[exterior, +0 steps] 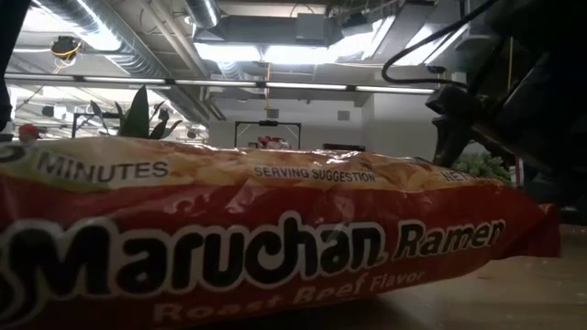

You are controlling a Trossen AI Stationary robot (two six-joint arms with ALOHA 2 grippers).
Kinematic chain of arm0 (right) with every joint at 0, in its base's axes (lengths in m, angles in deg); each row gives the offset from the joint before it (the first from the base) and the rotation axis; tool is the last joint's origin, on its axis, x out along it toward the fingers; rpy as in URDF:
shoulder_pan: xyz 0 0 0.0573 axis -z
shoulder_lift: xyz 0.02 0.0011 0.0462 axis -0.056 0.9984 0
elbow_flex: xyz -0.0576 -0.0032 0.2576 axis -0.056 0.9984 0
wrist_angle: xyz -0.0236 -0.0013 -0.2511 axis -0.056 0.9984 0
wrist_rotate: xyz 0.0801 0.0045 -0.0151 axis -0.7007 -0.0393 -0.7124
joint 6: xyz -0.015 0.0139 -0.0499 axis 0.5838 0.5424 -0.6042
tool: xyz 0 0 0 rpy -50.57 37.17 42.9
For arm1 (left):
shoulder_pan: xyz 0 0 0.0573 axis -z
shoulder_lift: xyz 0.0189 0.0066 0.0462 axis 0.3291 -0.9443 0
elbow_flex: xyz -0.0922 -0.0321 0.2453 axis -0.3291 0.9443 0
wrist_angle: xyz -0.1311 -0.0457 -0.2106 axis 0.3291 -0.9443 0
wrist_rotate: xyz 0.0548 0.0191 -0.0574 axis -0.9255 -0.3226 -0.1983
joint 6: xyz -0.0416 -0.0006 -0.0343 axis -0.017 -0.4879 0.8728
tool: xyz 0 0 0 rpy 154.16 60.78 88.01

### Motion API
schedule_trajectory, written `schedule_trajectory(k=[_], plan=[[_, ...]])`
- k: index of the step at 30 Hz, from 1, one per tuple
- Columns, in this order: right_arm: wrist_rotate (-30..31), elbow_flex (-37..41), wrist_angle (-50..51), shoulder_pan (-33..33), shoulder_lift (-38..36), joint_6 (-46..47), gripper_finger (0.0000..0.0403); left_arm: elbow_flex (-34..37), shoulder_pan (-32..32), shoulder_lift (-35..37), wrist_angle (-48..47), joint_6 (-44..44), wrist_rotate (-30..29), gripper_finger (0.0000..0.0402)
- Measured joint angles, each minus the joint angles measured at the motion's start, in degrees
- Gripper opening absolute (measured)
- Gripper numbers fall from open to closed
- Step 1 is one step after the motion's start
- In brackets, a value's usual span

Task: Sort Maruchan noodles
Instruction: Put the orange noodle pack into the right transparent bin

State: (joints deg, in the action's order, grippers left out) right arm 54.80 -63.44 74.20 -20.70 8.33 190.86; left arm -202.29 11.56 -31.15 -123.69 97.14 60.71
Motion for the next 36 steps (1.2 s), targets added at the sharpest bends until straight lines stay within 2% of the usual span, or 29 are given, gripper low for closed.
schedule_trajectory(k=[6, 14, 17, 20, 25, 30, 36], plan=[[3.0, 0.1, -3.6, 0.7, 1.4, 0.0, 0.0363, 1.0, 0.0, -0.1, 0.2, -0.3, -0.2, 0.0234], [3.1, 0.3, -4.4, 1.4, 1.0, -3.2, 0.0253, 1.1, 0.0, -0.2, 1.9, -0.6, -0.2, 0.0234], [3.2, 0.5, -5.9, 0.6, 0.3, -5.9, 0.0232, 1.1, 0.0, -0.2, 1.8, -0.6, 0.0, 0.0234], [3.7, 0.3, -7.3, -0.4, -0.3, -5.7, 0.0236, 1.1, 0.0, -0.2, 1.8, -0.6, 0.1, 0.0234], [4.7, 0.4, -7.1, -2.4, -2.3, -3.0, 0.0272, 1.1, 0.0, -0.3, 1.5, -0.7, 0.0, 0.0234], [12.0, 0.4, -7.9, -4.7, -3.5, 3.3, 0.0307, 1.1, 0.0, -0.3, 1.4, -2.0, -0.1, 0.0234], [4.7, 0.3, -5.4, -2.6, -1.4, 4.0, 0.0342, 1.1, 0.0, -0.3, 1.2, -3.3, 0.0, 0.0234]])
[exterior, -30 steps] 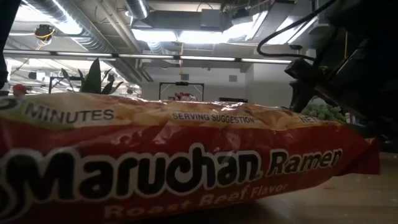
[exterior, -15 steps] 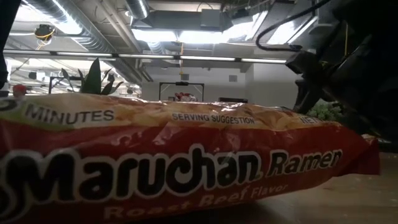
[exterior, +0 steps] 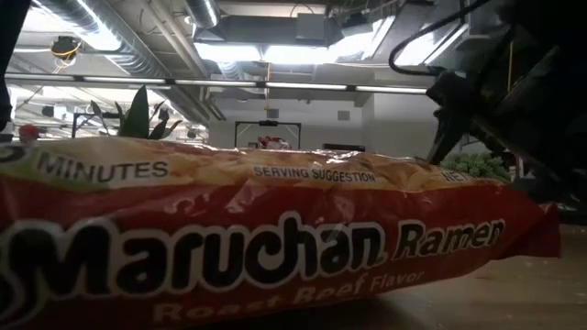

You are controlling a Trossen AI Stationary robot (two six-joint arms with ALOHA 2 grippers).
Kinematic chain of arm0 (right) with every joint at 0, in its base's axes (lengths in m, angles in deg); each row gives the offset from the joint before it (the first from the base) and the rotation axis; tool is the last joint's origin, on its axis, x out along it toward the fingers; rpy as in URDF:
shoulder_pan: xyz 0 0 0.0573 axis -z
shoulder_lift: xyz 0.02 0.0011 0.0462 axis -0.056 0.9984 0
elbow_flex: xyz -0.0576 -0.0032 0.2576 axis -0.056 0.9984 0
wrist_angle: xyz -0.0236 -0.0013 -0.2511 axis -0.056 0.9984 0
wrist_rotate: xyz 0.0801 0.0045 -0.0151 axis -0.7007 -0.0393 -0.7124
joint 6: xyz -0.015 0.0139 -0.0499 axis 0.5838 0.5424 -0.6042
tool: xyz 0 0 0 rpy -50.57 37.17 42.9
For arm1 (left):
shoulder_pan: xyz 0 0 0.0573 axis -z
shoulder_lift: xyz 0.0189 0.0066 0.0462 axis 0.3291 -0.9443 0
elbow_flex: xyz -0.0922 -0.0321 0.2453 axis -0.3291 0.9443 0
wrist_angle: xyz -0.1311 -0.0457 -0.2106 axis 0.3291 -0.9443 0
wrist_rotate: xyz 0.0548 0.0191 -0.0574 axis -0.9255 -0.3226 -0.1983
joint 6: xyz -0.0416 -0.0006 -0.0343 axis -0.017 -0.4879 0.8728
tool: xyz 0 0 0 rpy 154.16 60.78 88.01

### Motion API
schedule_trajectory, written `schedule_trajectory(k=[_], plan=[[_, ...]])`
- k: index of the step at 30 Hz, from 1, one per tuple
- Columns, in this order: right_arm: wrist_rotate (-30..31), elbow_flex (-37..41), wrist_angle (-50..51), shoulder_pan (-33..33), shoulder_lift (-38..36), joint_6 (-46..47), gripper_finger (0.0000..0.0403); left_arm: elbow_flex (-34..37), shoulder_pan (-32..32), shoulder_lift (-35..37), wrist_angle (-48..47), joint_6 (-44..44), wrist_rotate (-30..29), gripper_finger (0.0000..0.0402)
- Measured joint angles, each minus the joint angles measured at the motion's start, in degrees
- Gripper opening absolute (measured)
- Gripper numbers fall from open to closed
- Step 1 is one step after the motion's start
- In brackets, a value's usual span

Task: Sort Maruchan noodles
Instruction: Put the orange noodle pack into the right transparent bin

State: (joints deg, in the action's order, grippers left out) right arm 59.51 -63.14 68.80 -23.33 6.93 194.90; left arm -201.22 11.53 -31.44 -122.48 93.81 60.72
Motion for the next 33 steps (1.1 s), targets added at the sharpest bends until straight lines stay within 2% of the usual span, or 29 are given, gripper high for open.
schedule_trajectory(k=[4, 8, 22, 26, 33], plan=[[2.4, 0.0, -2.2, 2.8, 1.9, 0.7, 0.0361, 0.0, 0.0, 0.0, -0.1, -0.3, -0.1, 0.0234], [0.5, 0.0, -6.0, 5.6, 2.6, -2.5, 0.0371, 0.0, -0.2, 0.0, -1.6, -0.5, -0.1, 0.0234], [-0.2, -0.3, -9.6, 7.8, 8.2, -2.3, 0.0361, 0.0, -0.2, 0.0, -3.5, -3.3, -1.4, 0.0234], [-0.9, -0.2, -9.1, 7.9, 8.4, -2.2, 0.0312, 0.0, -0.3, 0.0, -3.5, -3.2, -1.6, 0.0234], [-1.8, -0.1, -9.3, 7.9, 8.5, -0.3, 0.0166, 0.0, -0.3, 0.0, -3.4, -2.9, -1.6, 0.0234]])
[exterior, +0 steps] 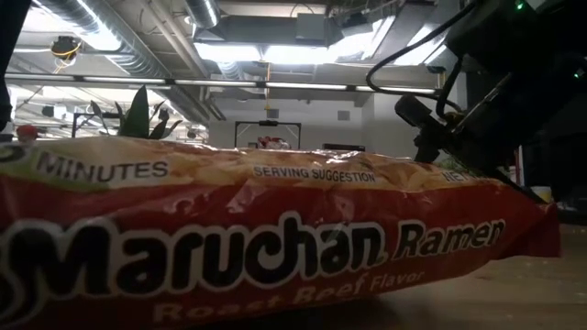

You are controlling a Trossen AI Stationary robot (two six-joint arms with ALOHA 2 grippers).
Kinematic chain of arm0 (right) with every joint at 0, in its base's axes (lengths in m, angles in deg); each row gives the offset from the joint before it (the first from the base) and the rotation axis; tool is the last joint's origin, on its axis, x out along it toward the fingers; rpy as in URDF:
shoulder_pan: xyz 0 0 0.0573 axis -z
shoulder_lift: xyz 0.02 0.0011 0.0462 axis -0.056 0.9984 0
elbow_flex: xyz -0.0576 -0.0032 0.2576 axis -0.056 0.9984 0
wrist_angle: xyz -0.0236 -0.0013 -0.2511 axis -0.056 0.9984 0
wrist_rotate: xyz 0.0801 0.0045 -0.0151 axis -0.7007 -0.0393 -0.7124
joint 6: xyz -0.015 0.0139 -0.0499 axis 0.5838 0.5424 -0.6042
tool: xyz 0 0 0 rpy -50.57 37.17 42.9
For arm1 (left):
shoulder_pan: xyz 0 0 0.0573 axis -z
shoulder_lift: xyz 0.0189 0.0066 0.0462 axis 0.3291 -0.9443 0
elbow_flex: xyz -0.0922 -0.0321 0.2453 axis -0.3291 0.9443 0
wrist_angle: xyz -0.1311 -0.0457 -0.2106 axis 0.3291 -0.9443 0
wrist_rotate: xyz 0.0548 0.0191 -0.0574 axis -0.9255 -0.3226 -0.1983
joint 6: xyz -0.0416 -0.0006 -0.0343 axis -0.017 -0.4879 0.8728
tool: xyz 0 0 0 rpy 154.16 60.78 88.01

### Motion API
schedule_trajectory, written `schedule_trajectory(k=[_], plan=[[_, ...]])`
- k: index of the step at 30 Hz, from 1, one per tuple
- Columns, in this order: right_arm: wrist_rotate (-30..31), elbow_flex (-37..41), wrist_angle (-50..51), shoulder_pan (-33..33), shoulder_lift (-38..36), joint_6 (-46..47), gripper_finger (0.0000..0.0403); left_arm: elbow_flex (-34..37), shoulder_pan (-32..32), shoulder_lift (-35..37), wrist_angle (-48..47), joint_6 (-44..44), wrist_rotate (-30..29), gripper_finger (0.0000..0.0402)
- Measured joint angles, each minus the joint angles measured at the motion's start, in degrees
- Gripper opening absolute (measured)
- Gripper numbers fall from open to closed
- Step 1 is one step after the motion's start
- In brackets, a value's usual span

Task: Sort Maruchan noodles
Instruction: Put the orange noodle pack into the right transparent bin

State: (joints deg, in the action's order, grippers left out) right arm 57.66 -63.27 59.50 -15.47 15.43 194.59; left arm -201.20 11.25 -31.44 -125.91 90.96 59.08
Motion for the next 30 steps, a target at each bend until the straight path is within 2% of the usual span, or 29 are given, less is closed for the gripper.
schedule_trajectory(k=[3, 6, 11, 19, 24, 27, 30], plan=[[0.0, 0.0, -0.8, 0.0, 0.1, -0.1, 0.0118, 0.0, 0.0, 0.0, 0.0, 0.0, 0.0, 0.0234], [0.0, 0.1, -3.0, 0.0, 0.1, -0.6, 0.0089, 0.0, 0.0, 0.0, 0.0, 0.0, 0.0, 0.0234], [-0.8, 0.2, -4.5, -0.8, -1.6, -1.9, 0.0065, 0.0, 0.0, 0.0, 0.1, 0.3, 0.0, 0.0234], [-1.8, -2.9, -4.8, -4.1, -8.6, -9.6, 0.0035, 0.0, -3.1, 0.7, 1.4, 7.2, 3.1, 0.0234], [3.5, -6.5, -5.0, -5.5, -13.9, -17.8, 0.0032, 0.0, -4.6, 0.9, 0.8, 12.5, 3.0, 0.0234], [7.7, -8.9, -4.7, -4.8, -17.1, -26.6, 0.0032, 0.3, -5.4, 0.6, -1.0, 17.0, 2.6, 0.0234], [10.9, -12.0, -4.4, -3.9, -19.8, -37.8, 0.0032, 5.3, -6.2, 0.4, -2.7, 22.0, 4.2, 0.0234]])
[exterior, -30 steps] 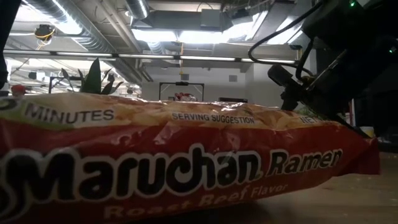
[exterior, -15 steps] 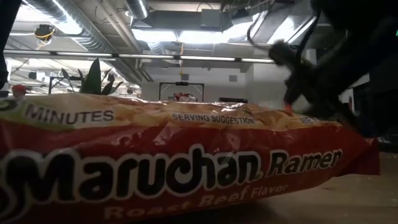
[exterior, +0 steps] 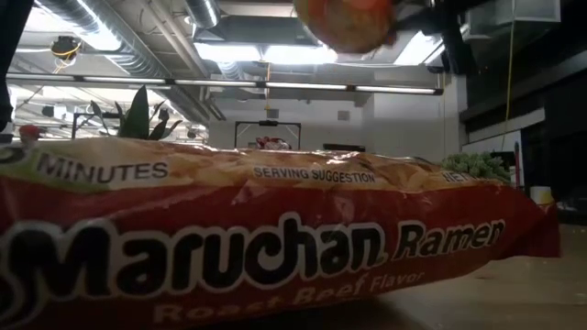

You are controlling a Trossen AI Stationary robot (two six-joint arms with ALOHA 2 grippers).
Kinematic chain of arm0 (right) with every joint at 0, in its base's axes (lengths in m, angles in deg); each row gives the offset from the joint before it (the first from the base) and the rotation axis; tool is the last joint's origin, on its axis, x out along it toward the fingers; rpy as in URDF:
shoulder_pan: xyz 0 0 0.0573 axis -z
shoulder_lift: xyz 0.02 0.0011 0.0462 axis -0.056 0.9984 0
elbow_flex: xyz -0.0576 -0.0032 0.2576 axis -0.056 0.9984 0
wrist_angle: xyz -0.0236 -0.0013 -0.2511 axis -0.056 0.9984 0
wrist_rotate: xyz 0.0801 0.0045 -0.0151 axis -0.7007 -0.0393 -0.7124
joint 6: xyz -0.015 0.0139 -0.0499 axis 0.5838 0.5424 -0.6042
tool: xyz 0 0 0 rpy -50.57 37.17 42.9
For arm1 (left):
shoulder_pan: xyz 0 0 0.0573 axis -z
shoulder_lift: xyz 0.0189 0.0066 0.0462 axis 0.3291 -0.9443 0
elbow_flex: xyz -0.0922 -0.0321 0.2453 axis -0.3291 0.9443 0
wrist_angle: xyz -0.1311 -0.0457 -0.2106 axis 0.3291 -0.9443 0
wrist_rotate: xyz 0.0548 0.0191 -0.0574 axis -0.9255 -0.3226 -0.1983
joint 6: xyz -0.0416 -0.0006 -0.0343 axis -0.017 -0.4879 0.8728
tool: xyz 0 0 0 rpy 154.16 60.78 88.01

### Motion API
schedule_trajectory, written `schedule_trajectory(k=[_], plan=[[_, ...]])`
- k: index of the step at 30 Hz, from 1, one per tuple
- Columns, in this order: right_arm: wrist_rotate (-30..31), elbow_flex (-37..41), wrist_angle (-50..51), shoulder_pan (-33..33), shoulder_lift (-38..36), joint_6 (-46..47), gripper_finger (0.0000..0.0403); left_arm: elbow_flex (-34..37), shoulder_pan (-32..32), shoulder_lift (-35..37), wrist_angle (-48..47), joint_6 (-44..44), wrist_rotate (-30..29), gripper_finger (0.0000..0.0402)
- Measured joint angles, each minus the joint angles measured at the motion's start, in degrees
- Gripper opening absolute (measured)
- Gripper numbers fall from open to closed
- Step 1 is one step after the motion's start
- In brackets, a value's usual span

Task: Sort Maruchan noodles
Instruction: Put the orange noodle pack into the right transparent bin

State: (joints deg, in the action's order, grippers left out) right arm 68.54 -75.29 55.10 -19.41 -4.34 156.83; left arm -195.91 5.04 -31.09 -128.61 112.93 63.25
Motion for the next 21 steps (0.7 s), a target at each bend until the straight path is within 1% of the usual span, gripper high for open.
schedule_trajectory(k=[2, 4, 7, 9, 12, 15, 17, 21], plan=[[1.5, -2.5, 2.2, 0.7, -1.2, -6.0, 0.0032, 4.8, -0.2, -0.2, 0.7, 2.3, 1.0, 0.0234], [2.6, -4.9, 7.0, 0.7, -2.1, -9.2, 0.0032, 10.3, -0.2, 0.7, 4.7, 4.2, 2.6, 0.0234], [4.4, -8.9, 15.1, 0.6, -2.3, -10.6, 0.0032, 18.6, -0.2, 3.7, 17.4, 7.9, 5.1, 0.0234], [5.0, -10.7, 19.5, 0.6, -2.3, -10.7, 0.0032, 24.2, -0.2, 5.7, 28.0, 10.9, 5.9, 0.0234], [5.2, -12.6, 22.0, 0.6, -2.3, -10.7, 0.0032, 34.2, -1.6, 9.7, 35.9, 15.0, 6.9, 0.0234], [6.1, -13.7, 23.0, 0.6, -2.5, -11.1, 0.0032, 45.4, -2.6, 14.1, 44.9, 20.5, 5.4, 0.0234], [6.1, -14.3, 23.2, 0.6, -2.5, -11.3, 0.0032, 53.0, -2.6, 16.4, 55.9, 25.3, 3.7, 0.0234], [6.0, -14.6, 23.1, 1.1, -2.5, -12.2, 0.0032, 66.2, -2.5, 18.1, 81.4, 40.2, 3.8, 0.0234]])
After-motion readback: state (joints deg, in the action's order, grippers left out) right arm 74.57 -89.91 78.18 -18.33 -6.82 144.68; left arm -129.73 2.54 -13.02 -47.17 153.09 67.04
